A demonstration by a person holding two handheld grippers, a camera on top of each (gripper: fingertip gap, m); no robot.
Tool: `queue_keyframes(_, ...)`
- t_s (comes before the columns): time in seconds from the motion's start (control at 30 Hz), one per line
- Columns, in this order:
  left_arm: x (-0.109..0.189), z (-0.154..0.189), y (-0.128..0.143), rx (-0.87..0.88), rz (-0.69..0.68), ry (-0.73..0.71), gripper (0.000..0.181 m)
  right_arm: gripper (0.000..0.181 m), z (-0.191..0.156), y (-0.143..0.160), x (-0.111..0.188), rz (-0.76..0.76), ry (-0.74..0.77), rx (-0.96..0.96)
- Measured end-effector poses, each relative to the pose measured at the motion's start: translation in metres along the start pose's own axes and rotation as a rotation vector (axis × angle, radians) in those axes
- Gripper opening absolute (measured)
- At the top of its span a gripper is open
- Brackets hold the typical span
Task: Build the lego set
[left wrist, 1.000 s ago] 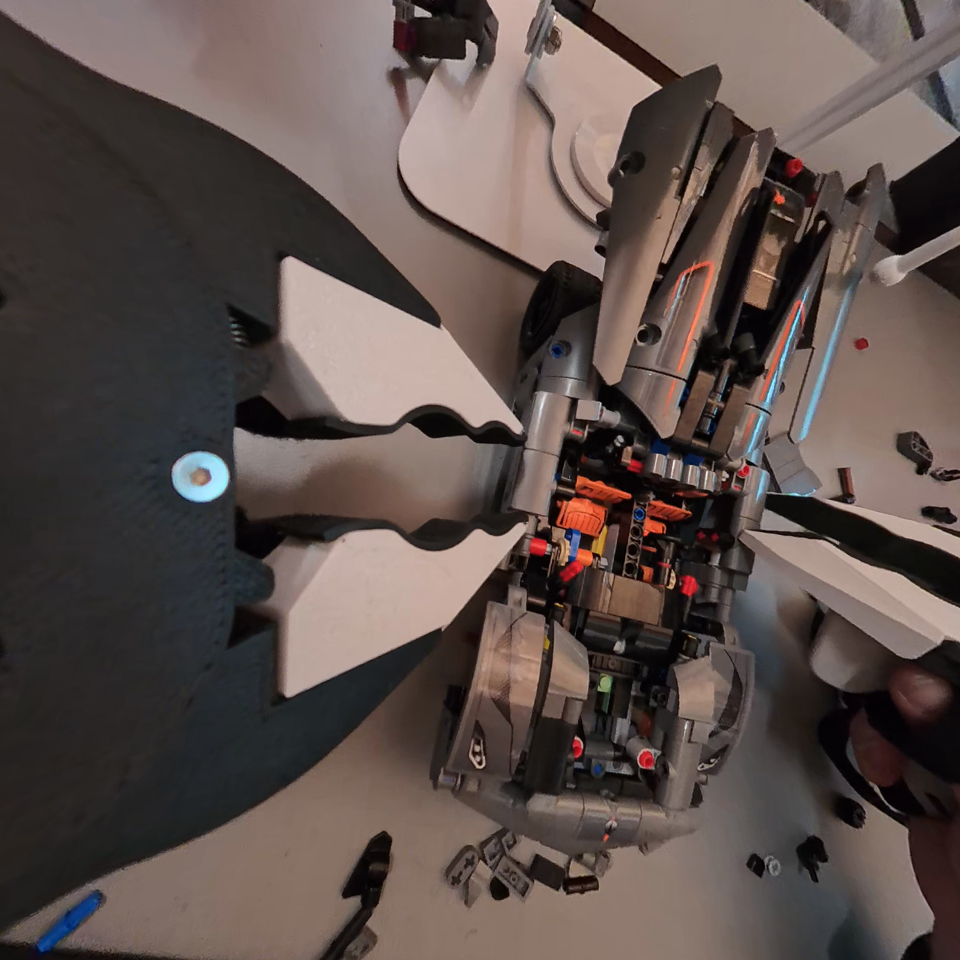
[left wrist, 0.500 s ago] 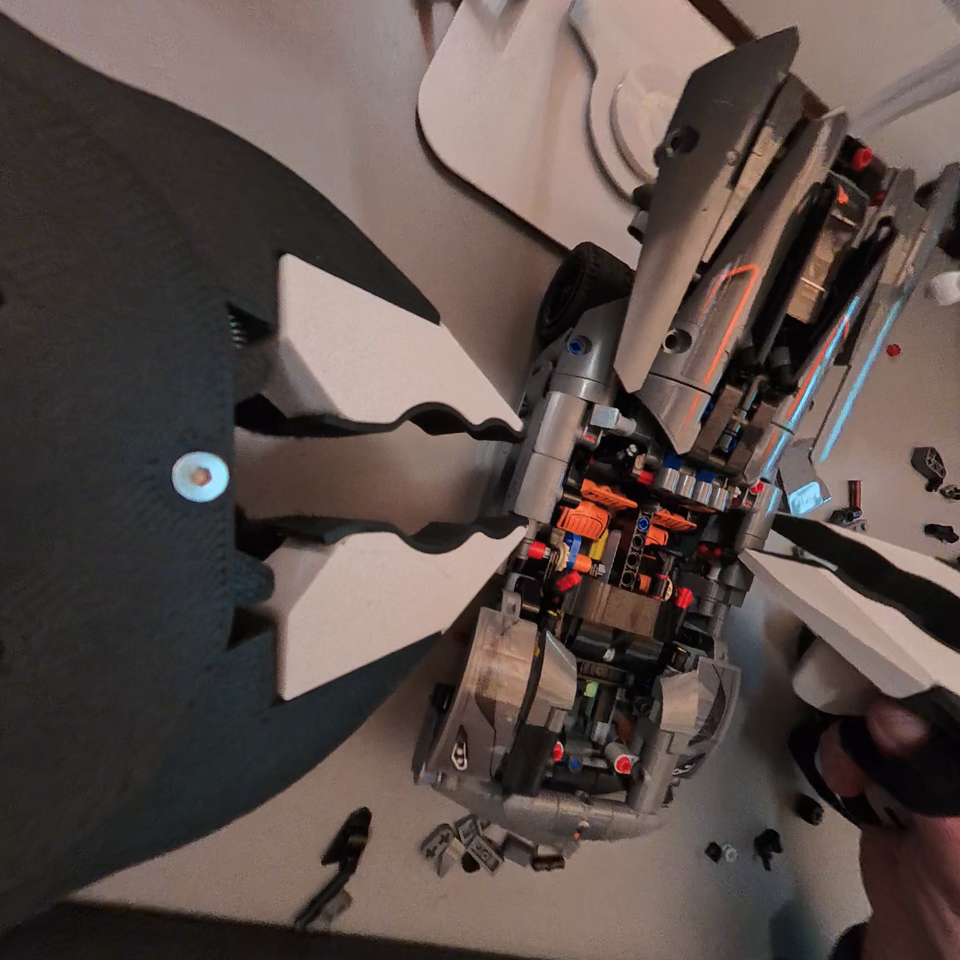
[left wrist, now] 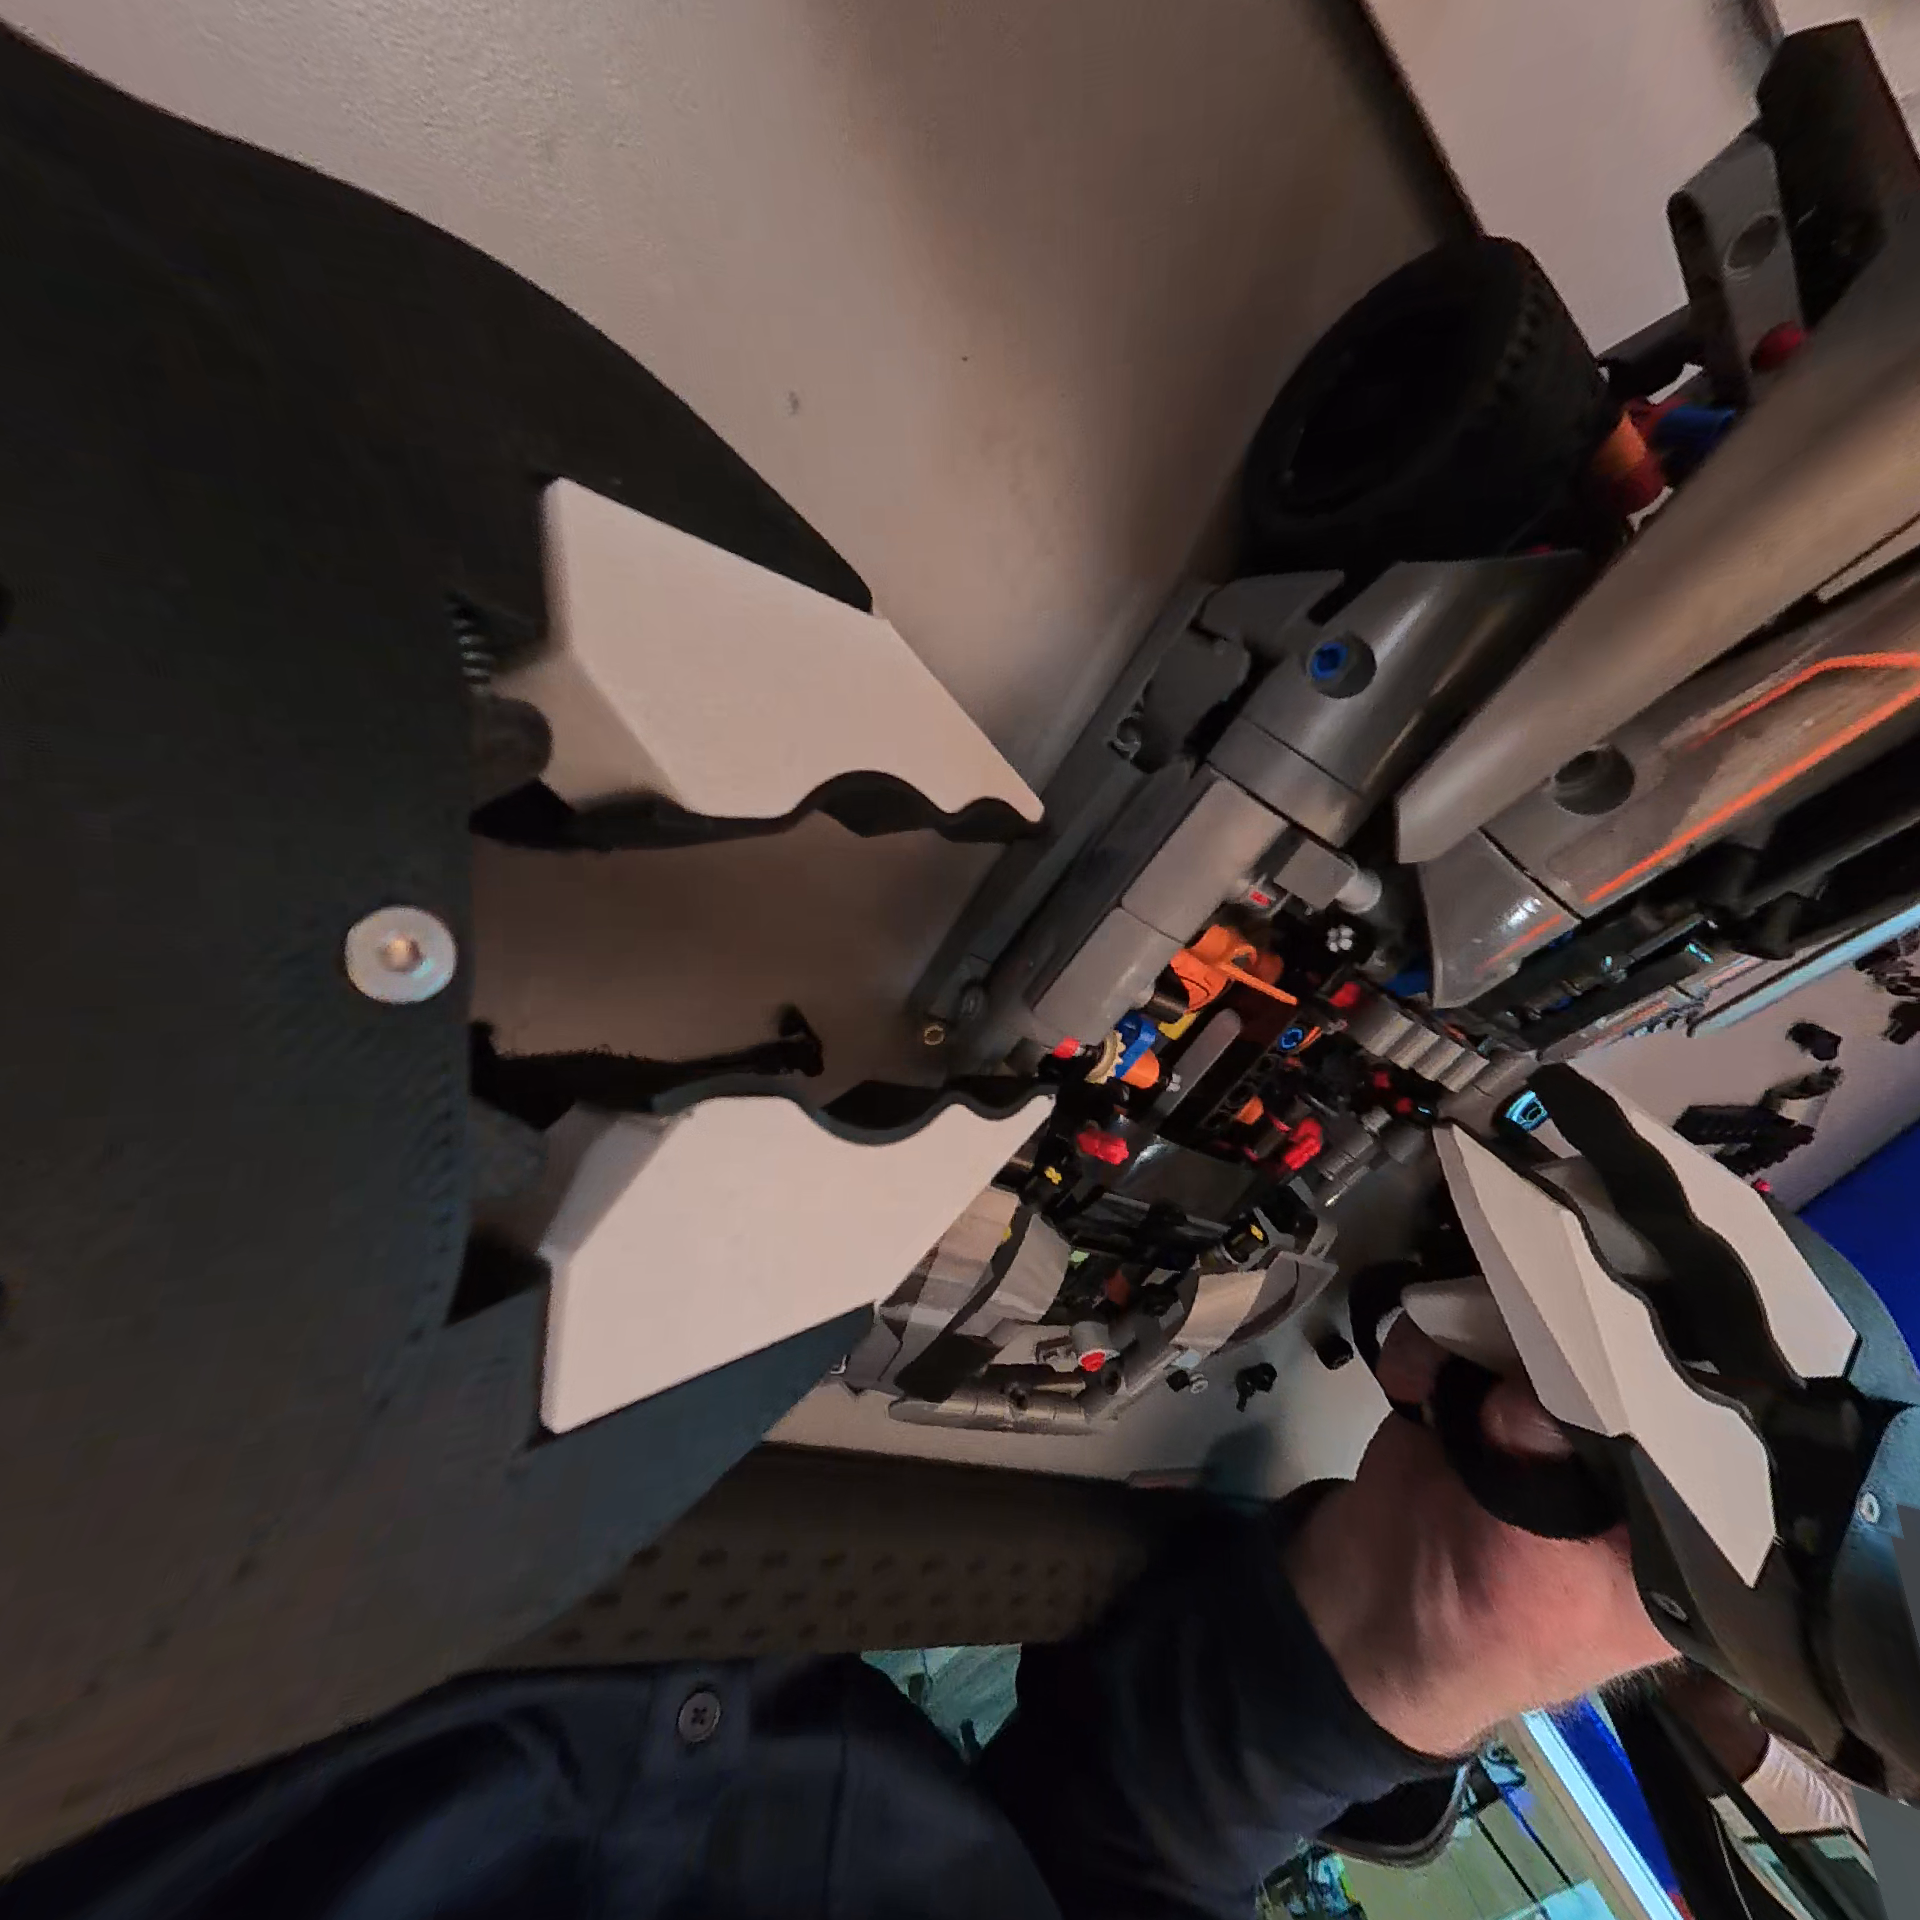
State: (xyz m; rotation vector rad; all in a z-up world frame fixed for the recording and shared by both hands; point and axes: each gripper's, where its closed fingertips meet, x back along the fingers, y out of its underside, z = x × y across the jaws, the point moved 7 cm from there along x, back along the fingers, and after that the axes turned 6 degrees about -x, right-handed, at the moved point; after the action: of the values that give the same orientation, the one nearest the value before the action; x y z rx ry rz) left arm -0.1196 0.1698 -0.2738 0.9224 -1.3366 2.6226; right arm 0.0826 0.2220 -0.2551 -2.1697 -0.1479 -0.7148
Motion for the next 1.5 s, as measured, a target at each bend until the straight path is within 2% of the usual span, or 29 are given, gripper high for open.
queue_keyframes(0.23,0.001,0.006,-0.002,-0.122,-0.021,-0.065,0.038,0.024,0.0,0.0,0.0,-0.001,-0.005,-0.001)
queue_keyframes(0.27,0.002,0.009,-0.004,-0.145,-0.019,-0.065,0.032,0.024,0.0,0.0,0.0,-0.001,-0.005,-0.002)
queue_keyframes(0.4,0.002,0.015,-0.004,-0.305,-0.049,-0.147,0.033,0.024,0.0,0.0,-0.001,-0.002,-0.005,-0.002)
queue_keyframes(0.73,0.002,0.018,-0.003,-0.4,-0.078,-0.198,0.032,0.024,0.0,0.0,0.0,-0.003,-0.009,0.001)
queue_keyframes(1.07,0.011,0.013,-0.007,-0.387,-0.073,-0.209,0.036,0.023,0.0,0.001,0.0,-0.01,-0.021,0.006)
queue_keyframes(1.17,0.015,0.017,-0.013,-0.424,-0.031,-0.214,0.027,0.023,0.0,0.001,0.0,-0.01,-0.021,0.008)
queue_keyframes(1.23,0.01,0.014,-0.01,-0.417,-0.086,-0.241,0.028,0.023,-0.001,0.001,0.0,-0.01,-0.019,0.01)
queue_keyframes(1.5,0.009,0.018,-0.011,-0.443,-0.068,-0.236,0.028,0.022,-0.002,-0.002,0.005,0.024,-0.012,0.023)
